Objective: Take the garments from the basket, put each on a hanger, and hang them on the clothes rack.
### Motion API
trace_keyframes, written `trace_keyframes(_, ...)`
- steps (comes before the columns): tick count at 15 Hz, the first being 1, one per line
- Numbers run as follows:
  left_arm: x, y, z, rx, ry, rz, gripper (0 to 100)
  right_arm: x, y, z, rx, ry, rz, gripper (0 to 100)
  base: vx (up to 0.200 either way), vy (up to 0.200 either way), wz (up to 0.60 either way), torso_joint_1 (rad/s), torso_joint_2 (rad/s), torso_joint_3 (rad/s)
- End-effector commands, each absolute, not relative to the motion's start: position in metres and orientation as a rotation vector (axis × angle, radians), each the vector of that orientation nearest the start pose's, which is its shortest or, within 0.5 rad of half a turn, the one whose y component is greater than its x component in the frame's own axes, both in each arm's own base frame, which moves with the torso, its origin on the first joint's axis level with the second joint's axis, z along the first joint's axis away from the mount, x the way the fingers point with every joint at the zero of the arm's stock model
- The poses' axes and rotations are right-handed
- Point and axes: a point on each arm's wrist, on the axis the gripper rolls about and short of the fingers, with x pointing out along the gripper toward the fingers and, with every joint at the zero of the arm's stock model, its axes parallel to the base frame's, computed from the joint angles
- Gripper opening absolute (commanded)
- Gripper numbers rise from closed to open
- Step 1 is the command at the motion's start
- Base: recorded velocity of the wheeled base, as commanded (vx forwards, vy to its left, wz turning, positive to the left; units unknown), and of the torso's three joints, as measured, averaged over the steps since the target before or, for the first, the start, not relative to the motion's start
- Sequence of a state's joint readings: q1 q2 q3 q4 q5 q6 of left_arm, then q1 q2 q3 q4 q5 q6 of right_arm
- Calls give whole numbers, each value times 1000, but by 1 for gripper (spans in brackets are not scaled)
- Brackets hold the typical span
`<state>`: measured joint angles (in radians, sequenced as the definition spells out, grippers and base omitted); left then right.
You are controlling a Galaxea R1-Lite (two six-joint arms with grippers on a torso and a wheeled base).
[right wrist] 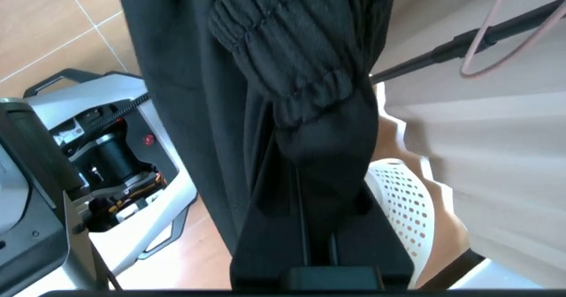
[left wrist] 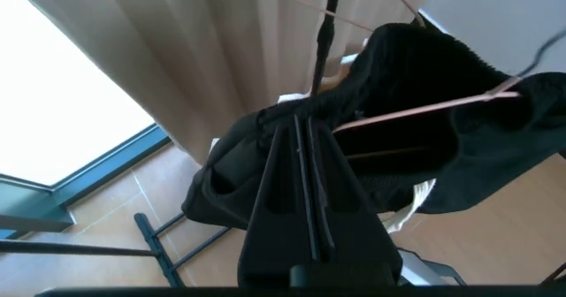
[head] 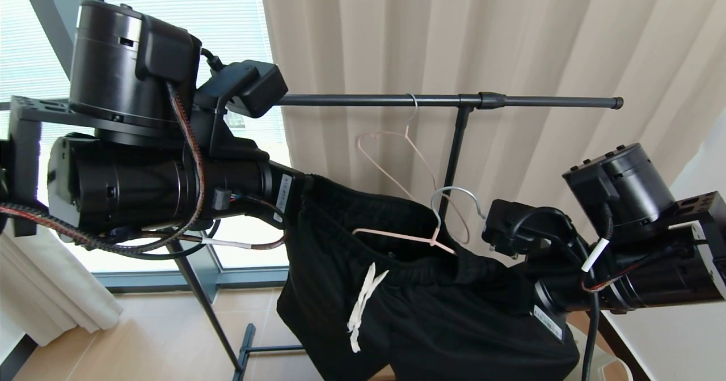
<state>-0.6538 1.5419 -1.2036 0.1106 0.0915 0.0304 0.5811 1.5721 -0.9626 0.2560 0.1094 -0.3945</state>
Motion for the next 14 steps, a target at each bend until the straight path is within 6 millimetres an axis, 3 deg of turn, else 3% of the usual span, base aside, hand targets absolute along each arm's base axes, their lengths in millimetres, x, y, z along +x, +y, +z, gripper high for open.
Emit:
trace_keyframes(1, 211, -167, 273, 193, 400, -589, 0, 213, 143, 181, -562, 725, 812, 0, 0, 0, 0, 0, 0, 0)
trace_keyframes(3, 206, -171, 272, 196, 402, -619, 0, 218, 146, 180, -546, 692, 811, 0, 0, 0, 0, 0, 0, 0)
trace_keyframes(7, 195, -174, 251, 229, 465, -649, 0, 221, 149, 176, -489, 602, 811, 0, 0, 0, 0, 0, 0, 0)
trace_keyframes(14, 181, -178, 233, 264, 516, -684, 0, 210, 153, 188, -385, 497, 825, 0, 0, 0, 0, 0, 0, 0)
